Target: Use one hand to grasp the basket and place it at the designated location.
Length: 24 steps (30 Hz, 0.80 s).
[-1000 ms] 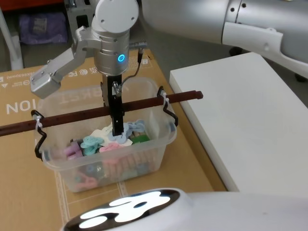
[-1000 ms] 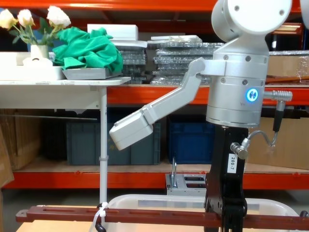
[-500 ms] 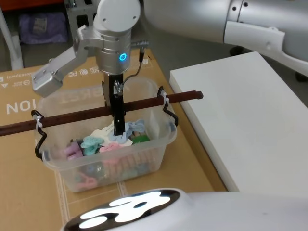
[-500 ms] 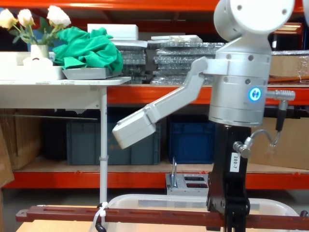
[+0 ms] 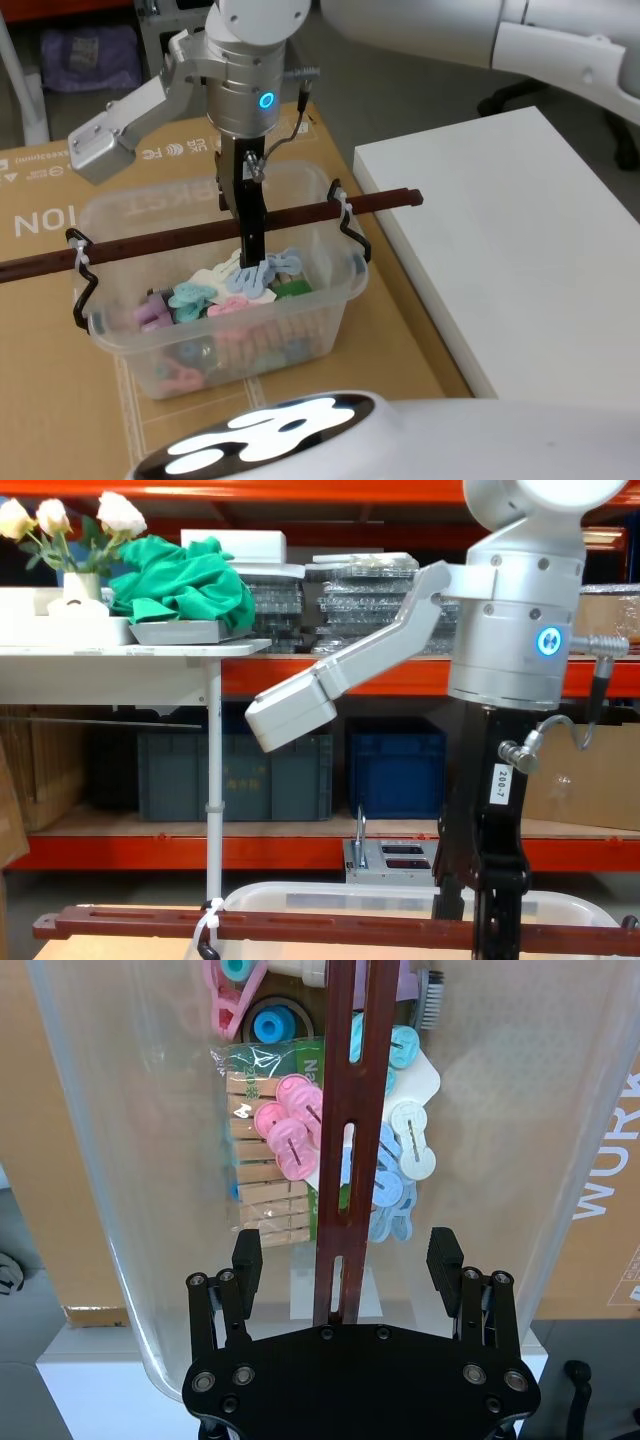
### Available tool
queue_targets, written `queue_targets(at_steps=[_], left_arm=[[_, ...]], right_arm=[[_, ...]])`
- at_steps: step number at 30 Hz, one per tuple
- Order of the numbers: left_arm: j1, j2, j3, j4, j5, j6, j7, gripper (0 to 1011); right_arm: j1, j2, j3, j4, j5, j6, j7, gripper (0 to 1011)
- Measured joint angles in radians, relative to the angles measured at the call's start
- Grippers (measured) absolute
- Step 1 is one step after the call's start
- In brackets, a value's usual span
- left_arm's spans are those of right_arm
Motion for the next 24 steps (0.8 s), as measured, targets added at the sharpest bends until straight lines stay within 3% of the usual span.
queue_targets(at_steps=[6, 10, 12, 24], left_arm=[[0.000, 0.000, 0.000, 0.000, 0.000, 0.000, 0.000, 0], [0.000, 0.000, 0.000, 0.000, 0.000, 0.000, 0.000, 0], [0.000, 0.000, 0.000, 0.000, 0.000, 0.000, 0.000, 0], [0.000, 0.000, 0.000, 0.000, 0.000, 0.000, 0.000, 0]], right_arm=[[0.012, 0.009, -0.017, -0.005, 0.022, -0.005, 0.008, 1001], [0.021, 0.011, -0.019, 0.005, 0.096, -0.029, 0.028, 1000], [0.023, 0.013, -0.020, 0.004, 0.108, -0.032, 0.030, 1001], [0.054, 0.055, -0.018, -0.069, 0.089, -0.005, -0.009, 1000]])
